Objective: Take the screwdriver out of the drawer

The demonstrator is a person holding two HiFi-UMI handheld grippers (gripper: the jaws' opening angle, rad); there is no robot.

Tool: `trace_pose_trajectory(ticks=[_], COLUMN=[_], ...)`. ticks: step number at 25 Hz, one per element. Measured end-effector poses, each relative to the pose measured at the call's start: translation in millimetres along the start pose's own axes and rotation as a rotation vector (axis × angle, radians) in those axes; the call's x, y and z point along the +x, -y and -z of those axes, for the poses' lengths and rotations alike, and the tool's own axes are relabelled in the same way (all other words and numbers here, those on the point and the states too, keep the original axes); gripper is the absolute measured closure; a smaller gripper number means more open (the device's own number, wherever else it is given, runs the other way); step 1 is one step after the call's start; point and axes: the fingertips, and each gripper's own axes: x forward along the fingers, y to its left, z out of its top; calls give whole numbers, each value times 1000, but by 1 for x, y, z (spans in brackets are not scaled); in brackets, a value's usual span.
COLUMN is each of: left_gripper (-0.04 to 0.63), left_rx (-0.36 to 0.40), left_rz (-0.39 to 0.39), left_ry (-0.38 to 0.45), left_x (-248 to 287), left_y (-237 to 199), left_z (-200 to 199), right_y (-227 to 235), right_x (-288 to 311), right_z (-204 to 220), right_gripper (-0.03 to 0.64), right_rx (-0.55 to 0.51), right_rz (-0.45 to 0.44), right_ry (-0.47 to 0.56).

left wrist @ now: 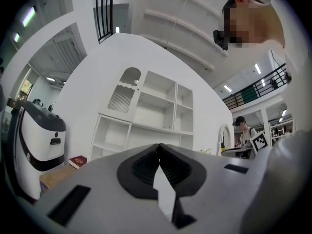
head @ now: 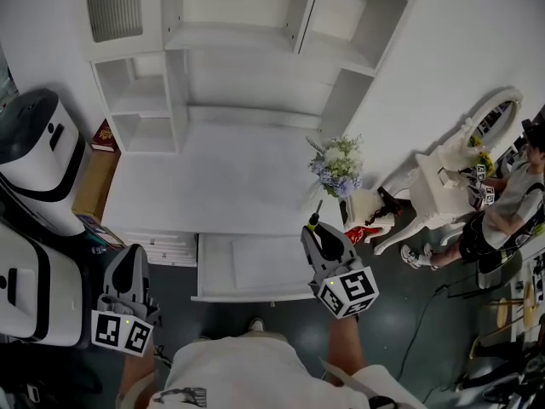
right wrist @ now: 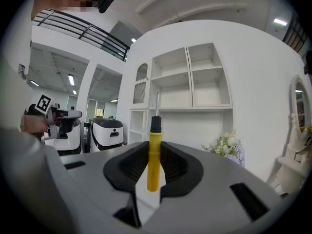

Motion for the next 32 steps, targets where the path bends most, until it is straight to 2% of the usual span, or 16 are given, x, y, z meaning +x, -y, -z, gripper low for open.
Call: trace_pose_trajectory(ticks=[6,19,25,32], left_gripper=[580,580,580,580], left_rx=[11,41,42,29], left_rz=[-26,-100,-125,-126], left_ry=[12,66,76,62], left_x=[-8,-34,-37,-35], left_y=[-7,-28,-33,-34], left_z=[-6,-24,-28,-20], right_y=[-1,-7,-6,-1], right_x=[-12,-33,-44,-48], right_z=[-38,-72,-81,-77], right_gripper=[532,534,534,534], right_rx=[12,48,75,74], right_rz=[2,-4,6,20], right_ry=[96,197,228,213])
